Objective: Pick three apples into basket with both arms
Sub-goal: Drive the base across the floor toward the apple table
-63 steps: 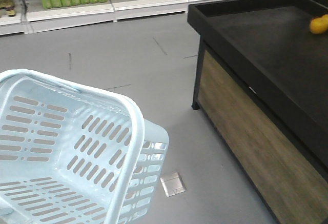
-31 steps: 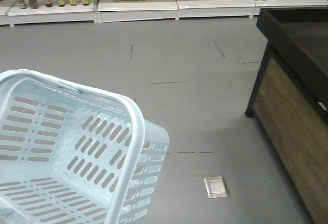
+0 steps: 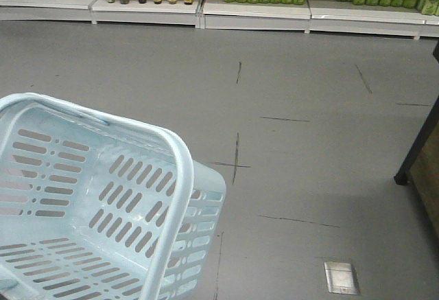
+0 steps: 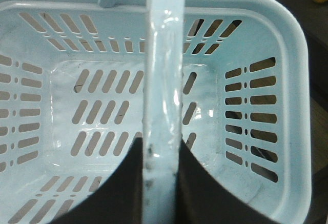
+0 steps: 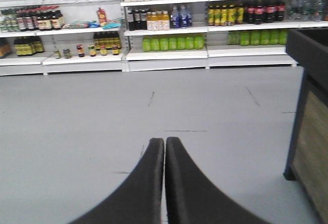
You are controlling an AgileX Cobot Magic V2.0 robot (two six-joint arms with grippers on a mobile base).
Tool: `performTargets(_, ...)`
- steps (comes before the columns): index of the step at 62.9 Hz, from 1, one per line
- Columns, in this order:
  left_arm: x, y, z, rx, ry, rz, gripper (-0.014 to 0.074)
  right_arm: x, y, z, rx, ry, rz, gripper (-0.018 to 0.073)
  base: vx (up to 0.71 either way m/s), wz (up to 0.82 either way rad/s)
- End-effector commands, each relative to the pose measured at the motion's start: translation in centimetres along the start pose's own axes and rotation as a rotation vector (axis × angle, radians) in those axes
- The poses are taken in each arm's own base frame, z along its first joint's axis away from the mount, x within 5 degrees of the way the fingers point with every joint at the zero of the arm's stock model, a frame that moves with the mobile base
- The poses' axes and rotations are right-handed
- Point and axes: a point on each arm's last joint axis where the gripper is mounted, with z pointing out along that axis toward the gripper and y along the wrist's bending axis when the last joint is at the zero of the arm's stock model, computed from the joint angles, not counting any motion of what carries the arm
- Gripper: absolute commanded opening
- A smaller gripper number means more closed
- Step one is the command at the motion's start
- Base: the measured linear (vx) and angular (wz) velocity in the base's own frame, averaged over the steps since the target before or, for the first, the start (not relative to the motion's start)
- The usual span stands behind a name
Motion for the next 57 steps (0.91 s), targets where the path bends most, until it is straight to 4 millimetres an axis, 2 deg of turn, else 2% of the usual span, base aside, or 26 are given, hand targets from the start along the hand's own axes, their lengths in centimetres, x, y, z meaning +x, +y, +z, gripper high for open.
performTargets(1, -1.54, -0.40, -0.49, 0.031, -0.125, -0.007, -0.0006, -0.32, 0.09, 0.01, -0.012, -0.069, -0.010, -0.0008, 0.12, 0.28)
performTargets(29, -1.54, -0.40, -0.49, 0.031, -0.125, -0.007, -0.0006, -0.32, 0.09, 0.01, -0.012, -0.069, -0.010, -0.0008, 0.17, 0.20)
performTargets(57, -1.54, -0.40, -0.49, 0.031, -0.125, -0.007, -0.0006, -0.32, 0.09, 0.01, -0.012, -0.069, -0.010, -0.0008, 0.27, -0.06)
